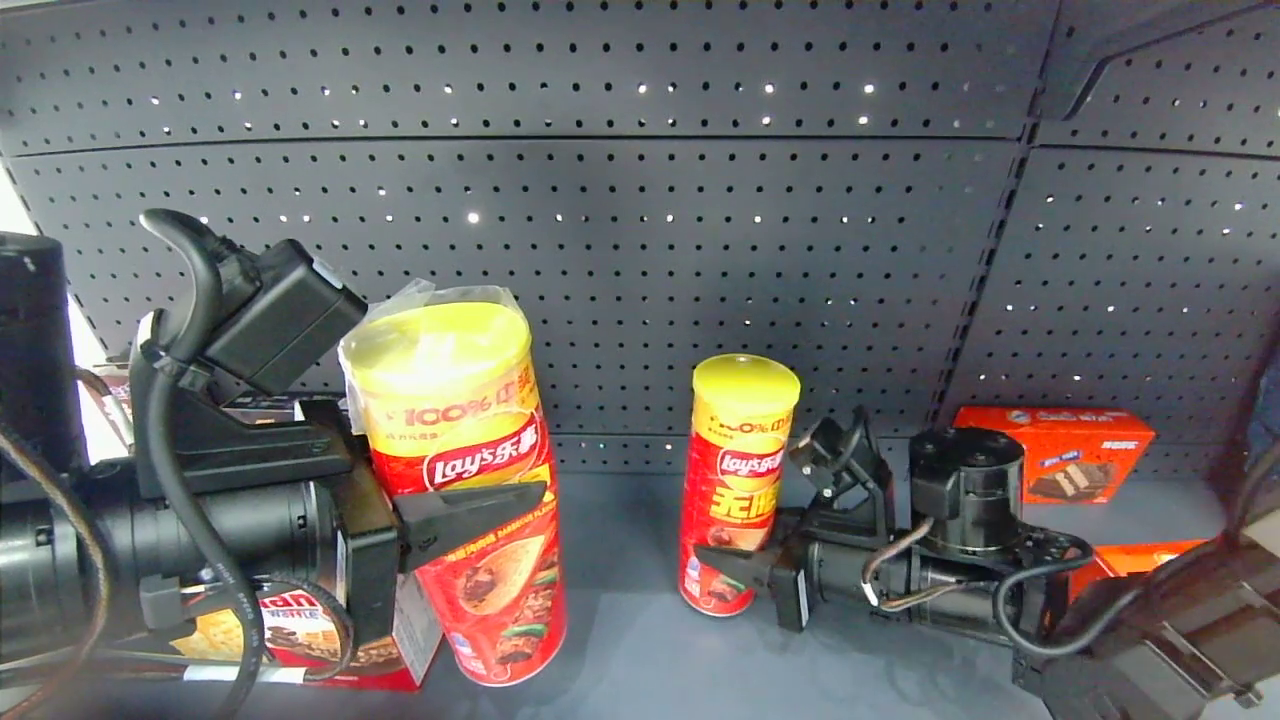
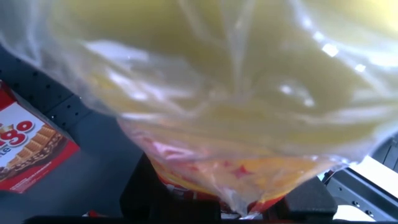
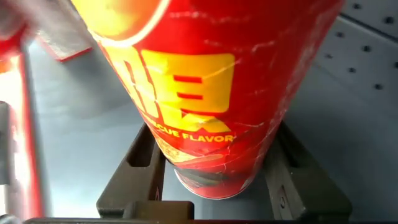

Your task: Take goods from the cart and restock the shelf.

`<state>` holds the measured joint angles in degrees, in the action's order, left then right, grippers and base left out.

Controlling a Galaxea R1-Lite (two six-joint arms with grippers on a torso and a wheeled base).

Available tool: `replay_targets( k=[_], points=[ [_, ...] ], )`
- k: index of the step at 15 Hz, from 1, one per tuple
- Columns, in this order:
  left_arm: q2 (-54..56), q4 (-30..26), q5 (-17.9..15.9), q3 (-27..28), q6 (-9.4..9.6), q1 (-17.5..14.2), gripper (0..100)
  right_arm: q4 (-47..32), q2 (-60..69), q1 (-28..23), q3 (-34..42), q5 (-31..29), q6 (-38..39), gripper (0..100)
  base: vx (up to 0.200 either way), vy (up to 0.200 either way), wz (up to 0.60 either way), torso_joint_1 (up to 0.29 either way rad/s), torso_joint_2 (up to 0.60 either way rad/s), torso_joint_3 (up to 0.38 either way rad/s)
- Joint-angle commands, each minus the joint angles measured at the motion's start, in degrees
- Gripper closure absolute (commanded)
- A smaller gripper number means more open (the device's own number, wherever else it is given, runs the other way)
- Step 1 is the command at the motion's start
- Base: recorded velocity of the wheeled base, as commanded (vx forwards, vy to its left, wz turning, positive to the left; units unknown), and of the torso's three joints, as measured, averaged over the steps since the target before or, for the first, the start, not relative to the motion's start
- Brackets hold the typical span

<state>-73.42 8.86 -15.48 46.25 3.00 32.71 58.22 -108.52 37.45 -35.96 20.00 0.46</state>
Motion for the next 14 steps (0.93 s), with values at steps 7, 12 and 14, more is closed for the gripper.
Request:
replay_targets(
  k=[7, 12, 14],
  points=[
    [0.04, -0.07, 0.72, -0.02, -0.01, -0.01, 100, 0.49, 10.79, 9.13, 9.16, -13.76, 1.73, 100, 0.0, 0.0, 0.0, 0.0, 0.0, 0.0],
    [-0.14, -0.16, 1.07, -0.02, -0.01, -0.01, 100, 0.58, 15.01, 10.71, 15.92, -14.64, 2.0, 100, 0.0, 0.0, 0.0, 0.0, 0.0, 0.0],
    [-0.23, -0.16, 1.33, -0.02, -0.01, -0.01, 100, 0.66, 15.36, 10.71, 17.33, -14.64, 2.26, 100, 0.0, 0.0, 0.0, 0.0, 0.0, 0.0]
  ],
)
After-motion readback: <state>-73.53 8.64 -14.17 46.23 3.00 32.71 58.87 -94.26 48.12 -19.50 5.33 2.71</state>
